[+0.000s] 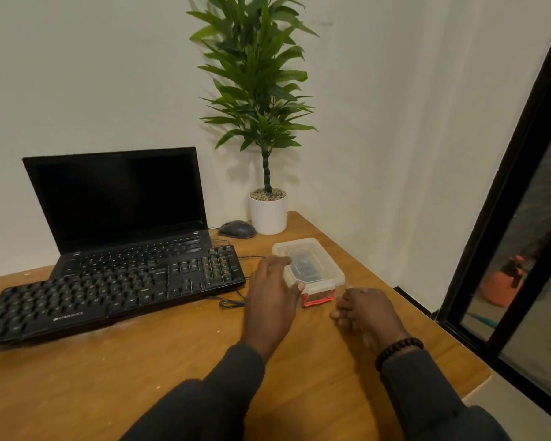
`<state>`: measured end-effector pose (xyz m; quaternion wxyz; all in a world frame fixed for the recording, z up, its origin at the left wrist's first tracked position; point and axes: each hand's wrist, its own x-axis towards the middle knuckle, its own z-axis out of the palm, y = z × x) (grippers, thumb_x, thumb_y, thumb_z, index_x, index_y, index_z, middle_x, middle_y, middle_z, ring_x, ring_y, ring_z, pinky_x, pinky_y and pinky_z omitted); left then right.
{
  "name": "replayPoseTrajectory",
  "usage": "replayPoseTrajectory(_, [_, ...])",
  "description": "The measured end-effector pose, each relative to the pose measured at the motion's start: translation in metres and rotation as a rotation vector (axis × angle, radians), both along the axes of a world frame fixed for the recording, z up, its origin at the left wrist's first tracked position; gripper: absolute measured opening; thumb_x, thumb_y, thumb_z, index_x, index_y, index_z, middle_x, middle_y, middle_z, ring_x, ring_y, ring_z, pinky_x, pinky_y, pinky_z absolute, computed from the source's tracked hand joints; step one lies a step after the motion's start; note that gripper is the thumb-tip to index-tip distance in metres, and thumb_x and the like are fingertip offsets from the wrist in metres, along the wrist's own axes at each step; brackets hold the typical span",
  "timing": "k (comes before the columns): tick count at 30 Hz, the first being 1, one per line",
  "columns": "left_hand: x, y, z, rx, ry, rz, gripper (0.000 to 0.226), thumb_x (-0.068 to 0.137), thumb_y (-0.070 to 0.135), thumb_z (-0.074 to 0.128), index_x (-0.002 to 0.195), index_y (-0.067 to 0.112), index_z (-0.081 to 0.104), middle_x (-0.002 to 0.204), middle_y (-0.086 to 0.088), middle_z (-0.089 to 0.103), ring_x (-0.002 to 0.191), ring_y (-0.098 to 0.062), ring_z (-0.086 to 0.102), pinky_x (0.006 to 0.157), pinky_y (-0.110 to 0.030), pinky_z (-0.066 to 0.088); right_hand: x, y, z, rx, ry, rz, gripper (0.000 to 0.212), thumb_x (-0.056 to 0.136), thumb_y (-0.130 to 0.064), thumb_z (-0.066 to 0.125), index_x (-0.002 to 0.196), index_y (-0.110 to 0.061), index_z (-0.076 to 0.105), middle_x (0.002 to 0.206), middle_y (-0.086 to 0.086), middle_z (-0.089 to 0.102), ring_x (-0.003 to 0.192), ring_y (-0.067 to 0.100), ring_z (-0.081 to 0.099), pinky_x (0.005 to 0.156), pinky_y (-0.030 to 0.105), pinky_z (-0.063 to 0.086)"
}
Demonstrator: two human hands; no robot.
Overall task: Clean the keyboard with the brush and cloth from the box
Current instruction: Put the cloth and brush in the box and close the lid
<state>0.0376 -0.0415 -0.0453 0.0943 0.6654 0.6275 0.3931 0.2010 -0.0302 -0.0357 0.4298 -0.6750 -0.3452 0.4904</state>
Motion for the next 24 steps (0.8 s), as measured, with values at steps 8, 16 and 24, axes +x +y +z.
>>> replayPoseTrajectory(8, [0.002, 0.014, 0.010, 0.024, 0.407, -0.210, 0.033, 0.103, 0.027, 0.049, 0.134, 0.026, 0.059, 0.139, 0.007, 0.057, 0.130, -0.011, 0.046, 0.110, -0.030, 0.033, -0.015, -0.012, 0.008, -0.051, 0.272, -0.007, 0.019, 0.100, -0.007, 0.046, 0.095, 0.001, 0.062, 0.085, 0.018, 0.067, 0.069, 0.024, 0.064, 0.056, 0.027, 0.050])
replayPoseTrajectory(16, [0.005, 0.016, 0.015, 0.009, 0.407, -0.240, 0.032, 0.098, 0.018, 0.058, 0.130, 0.020, 0.063, 0.133, 0.002, 0.061, 0.123, -0.015, 0.051, 0.106, -0.030, 0.041, -0.018, -0.010, 0.004, -0.049, 0.211, -0.045, 0.017, 0.096, -0.003, 0.047, 0.105, 0.002, 0.060, 0.076, 0.017, 0.066, 0.046, 0.014, 0.051, 0.039, 0.020, 0.041])
replayPoseTrajectory(24, [0.002, 0.019, 0.015, -0.025, 0.439, -0.267, 0.032, 0.099, 0.017, 0.058, 0.130, 0.022, 0.061, 0.132, 0.002, 0.060, 0.122, -0.016, 0.051, 0.105, -0.033, 0.045, -0.014, -0.012, 0.009, -0.021, 0.416, 0.002, 0.022, 0.098, -0.017, 0.052, 0.094, 0.002, 0.064, 0.075, 0.014, 0.069, 0.069, 0.023, 0.064, 0.061, 0.030, 0.051])
